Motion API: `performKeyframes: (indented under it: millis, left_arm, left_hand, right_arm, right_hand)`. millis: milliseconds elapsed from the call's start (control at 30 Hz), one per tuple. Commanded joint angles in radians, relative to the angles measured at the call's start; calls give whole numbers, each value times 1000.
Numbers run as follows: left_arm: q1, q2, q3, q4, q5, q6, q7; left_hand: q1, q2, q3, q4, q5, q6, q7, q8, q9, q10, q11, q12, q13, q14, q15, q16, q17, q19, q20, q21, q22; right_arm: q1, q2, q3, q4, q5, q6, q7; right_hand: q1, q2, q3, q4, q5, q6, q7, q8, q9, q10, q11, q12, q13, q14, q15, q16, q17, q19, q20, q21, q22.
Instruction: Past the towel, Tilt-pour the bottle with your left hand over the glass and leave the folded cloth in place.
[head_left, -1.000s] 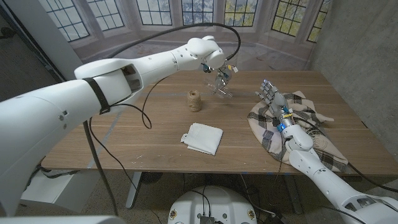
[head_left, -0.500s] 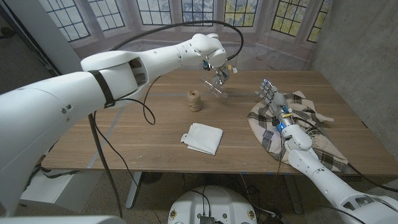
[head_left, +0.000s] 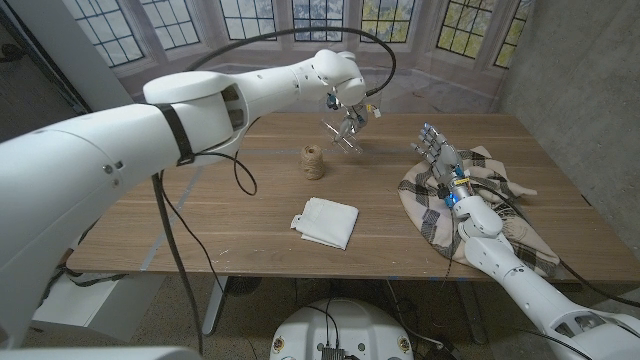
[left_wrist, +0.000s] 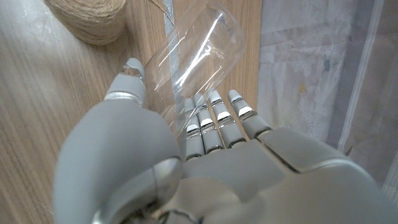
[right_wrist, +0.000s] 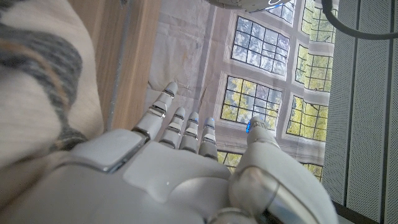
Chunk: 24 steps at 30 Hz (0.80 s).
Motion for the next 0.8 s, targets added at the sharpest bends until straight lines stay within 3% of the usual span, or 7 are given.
performKeyframes:
  millis: [33,200,400,633,800]
  left_arm:
    - [-41,-75,77,124,8,-20,39]
    - [-38,-62,87,87,15,5,32]
    - [-19,-6,108,-46,76,72,26]
    - [38,75,74,-199,135,193,41]
    - [68,106,61,-259,183,230,40]
  left_hand:
    - [-27,71,22,14,6,81,-10,7,0,-1,0,-1,6,0,2,-5,3,-3,-1,-2,5]
    - [-28,73,23,14,6,81,-8,7,0,-2,1,-2,7,-2,3,-5,5,-5,-1,-2,5]
    - [-30,75,24,15,6,83,-7,8,0,-3,1,-3,9,-2,8,-4,9,-5,-2,-2,5]
    - [-30,76,25,13,7,83,-1,8,1,2,4,-1,12,0,12,-2,12,-5,4,-1,5]
    - [-32,76,25,12,7,94,3,13,2,6,8,1,14,10,14,2,15,0,9,1,5]
  right_arm:
    - [15,7,-3,16,-6,0,-4]
    - [18,11,-3,24,-6,8,-1]
    - [14,16,-2,32,0,18,6]
    - [8,20,0,36,6,26,12]
    - [4,19,1,34,10,24,16]
  right_hand:
    - [9,1,1,-2,4,8,6,-1,-1,7,-4,3,2,7,-3,4,1,11,-1,0,4]
    - [9,1,1,-2,4,8,6,0,-1,7,-4,4,2,7,-4,4,1,12,0,0,4]
    - [8,1,1,-2,4,8,5,0,-1,7,-5,3,2,7,-3,4,1,12,0,-1,4]
    - [8,1,1,-2,4,8,4,0,-1,8,-4,4,2,8,-3,4,1,12,0,-1,4]
    - [9,1,1,-2,4,9,6,0,-1,8,-4,4,2,8,-3,4,1,14,1,-1,4]
